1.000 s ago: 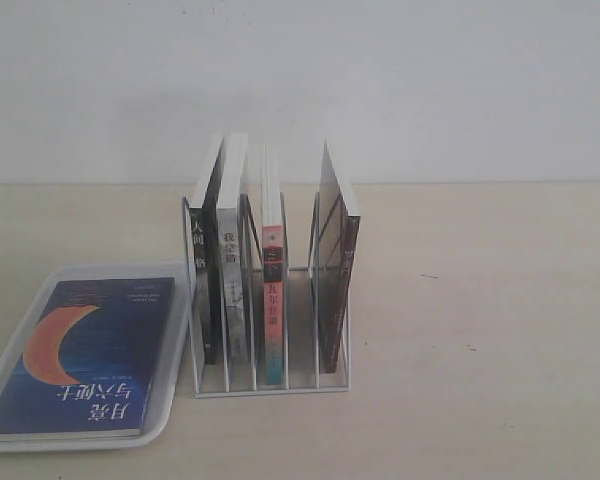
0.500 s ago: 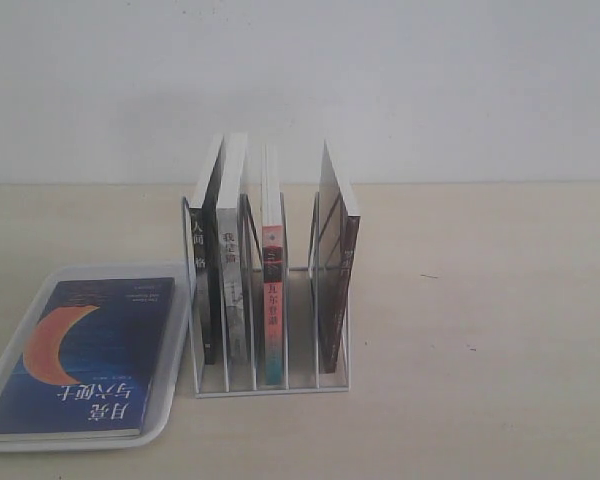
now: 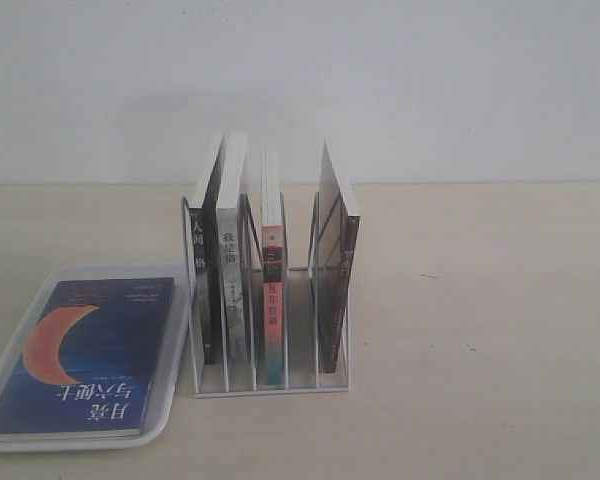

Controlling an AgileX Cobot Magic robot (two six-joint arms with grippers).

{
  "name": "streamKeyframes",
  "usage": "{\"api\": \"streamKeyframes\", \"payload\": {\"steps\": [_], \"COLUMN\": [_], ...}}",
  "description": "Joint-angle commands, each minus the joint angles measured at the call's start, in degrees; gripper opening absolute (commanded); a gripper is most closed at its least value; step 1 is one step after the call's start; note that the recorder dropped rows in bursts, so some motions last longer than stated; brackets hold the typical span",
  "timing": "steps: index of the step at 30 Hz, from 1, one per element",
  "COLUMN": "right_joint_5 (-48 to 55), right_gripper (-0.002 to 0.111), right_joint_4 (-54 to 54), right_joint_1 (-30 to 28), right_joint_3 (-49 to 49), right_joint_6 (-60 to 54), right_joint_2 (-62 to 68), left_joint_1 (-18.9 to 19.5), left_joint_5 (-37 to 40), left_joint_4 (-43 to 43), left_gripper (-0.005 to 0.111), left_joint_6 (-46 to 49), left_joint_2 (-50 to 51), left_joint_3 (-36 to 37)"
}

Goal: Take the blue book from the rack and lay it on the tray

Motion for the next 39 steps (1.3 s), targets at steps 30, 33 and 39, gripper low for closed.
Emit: {"api": "streamKeyframes", "payload": {"steps": [30, 33, 39], "right_joint_5": [-0.20, -0.20, -0.20], "right_gripper": [0.000, 0.000, 0.000], "right_joint_4": [-0.20, -0.20, -0.06], "right_joint_1": [-0.13, -0.13, -0.13], "right_joint_3": [-0.04, -0.04, -0.04], "right_joint_6": [1.91, 1.91, 1.91], "right_joint_2": [-0.29, -0.29, -0.29], "left_joint_1": [0.20, 0.20, 0.20], "left_joint_5": [-0.41, -0.41, -0.41], "left_joint_4": [-0.59, -0.59, -0.59], "left_gripper": [0.004, 0.004, 0.004], "left_joint_6": [-0.43, -0.43, -0.43], "left_joint_2": [0.19, 0.19, 0.19], "left_joint_3": [-0.20, -0.20, -0.20]}}
